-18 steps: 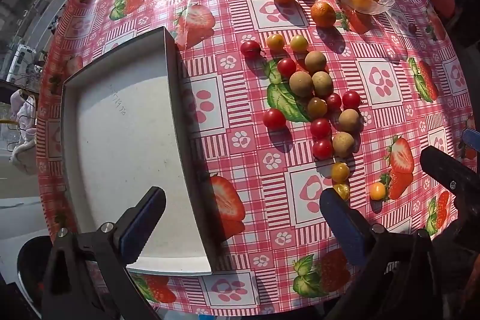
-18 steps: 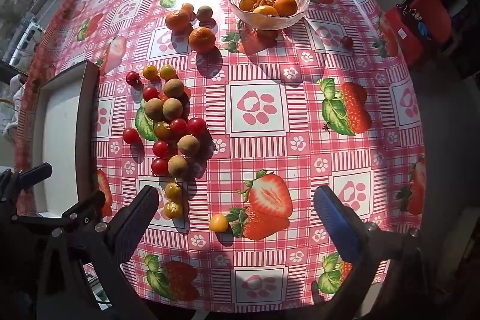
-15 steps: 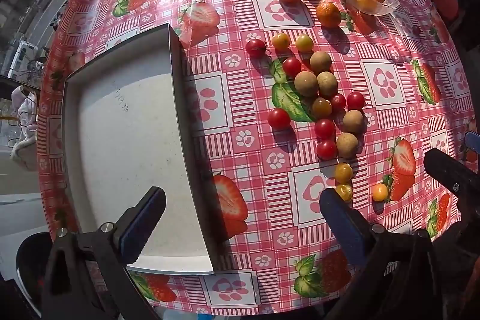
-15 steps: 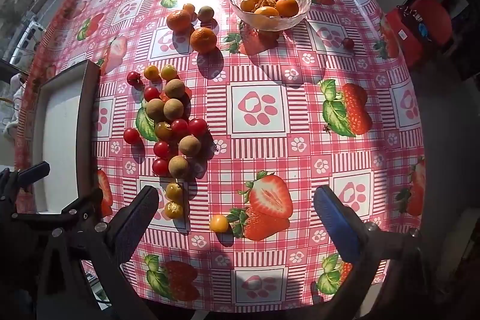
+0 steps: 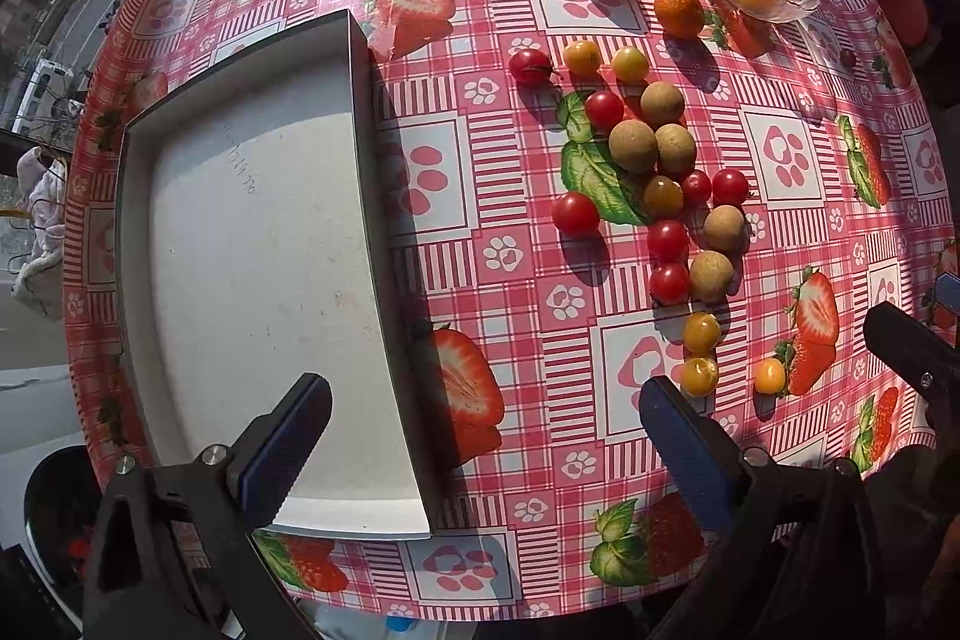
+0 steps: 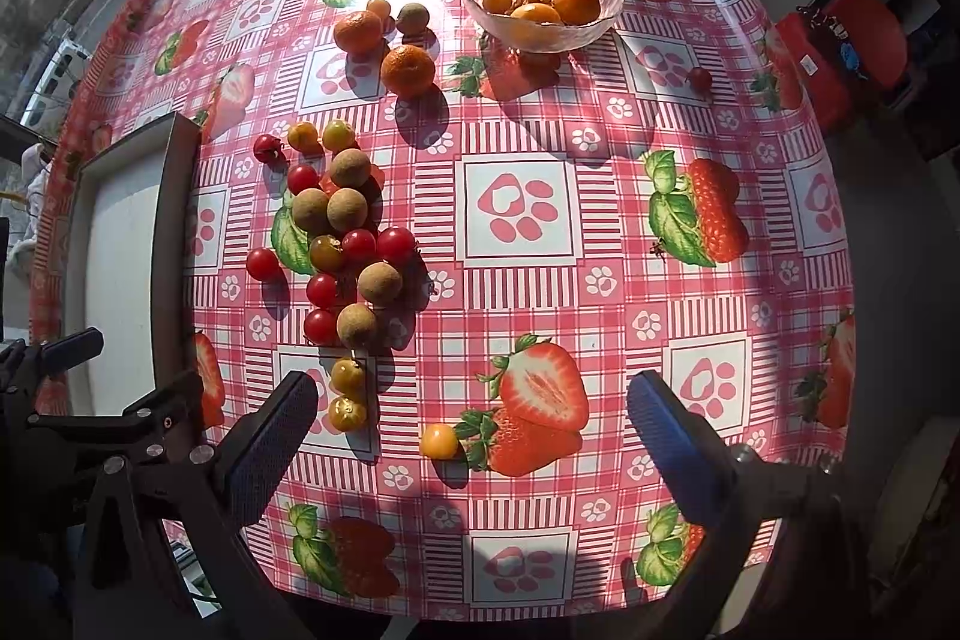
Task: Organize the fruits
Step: 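Move left tool to a red cherry tomato while right tool approaches a yellow tomato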
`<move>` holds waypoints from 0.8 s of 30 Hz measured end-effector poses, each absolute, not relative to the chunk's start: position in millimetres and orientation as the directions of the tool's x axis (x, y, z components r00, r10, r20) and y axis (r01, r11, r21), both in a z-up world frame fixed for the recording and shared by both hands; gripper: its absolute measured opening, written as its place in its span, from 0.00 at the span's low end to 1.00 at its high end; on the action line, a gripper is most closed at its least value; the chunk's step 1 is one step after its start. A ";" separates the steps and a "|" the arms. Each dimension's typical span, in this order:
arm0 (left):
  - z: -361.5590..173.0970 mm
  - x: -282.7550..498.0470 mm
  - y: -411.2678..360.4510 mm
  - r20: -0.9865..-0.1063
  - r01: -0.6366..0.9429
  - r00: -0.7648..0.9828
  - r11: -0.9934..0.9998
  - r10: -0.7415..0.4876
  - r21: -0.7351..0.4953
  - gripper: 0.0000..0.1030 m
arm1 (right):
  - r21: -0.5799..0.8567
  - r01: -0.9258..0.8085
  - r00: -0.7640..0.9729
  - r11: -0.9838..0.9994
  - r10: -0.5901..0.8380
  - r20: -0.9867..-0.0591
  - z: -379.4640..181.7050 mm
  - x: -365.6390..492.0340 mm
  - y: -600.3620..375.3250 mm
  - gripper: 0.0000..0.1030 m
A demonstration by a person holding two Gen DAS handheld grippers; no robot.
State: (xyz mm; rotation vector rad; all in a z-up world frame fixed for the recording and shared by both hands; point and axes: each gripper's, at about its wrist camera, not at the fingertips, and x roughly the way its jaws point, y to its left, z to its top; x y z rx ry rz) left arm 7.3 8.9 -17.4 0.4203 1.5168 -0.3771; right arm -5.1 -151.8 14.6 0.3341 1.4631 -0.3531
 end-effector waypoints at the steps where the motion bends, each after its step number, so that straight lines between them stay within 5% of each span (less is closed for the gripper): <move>1: -17.6 8.3 9.3 -1.000 0.485 0.020 0.874 0.022 0.029 1.00 | 0.006 0.430 0.073 0.903 -0.028 -0.997 13.6 -5.8 -151.8 1.00; 24: -27.8 14.4 -10.8 -0.998 0.509 0.066 0.860 0.016 0.047 1.00 | 0.063 0.436 0.108 0.898 0.017 -0.994 -1.8 -15.7 -148.6 1.00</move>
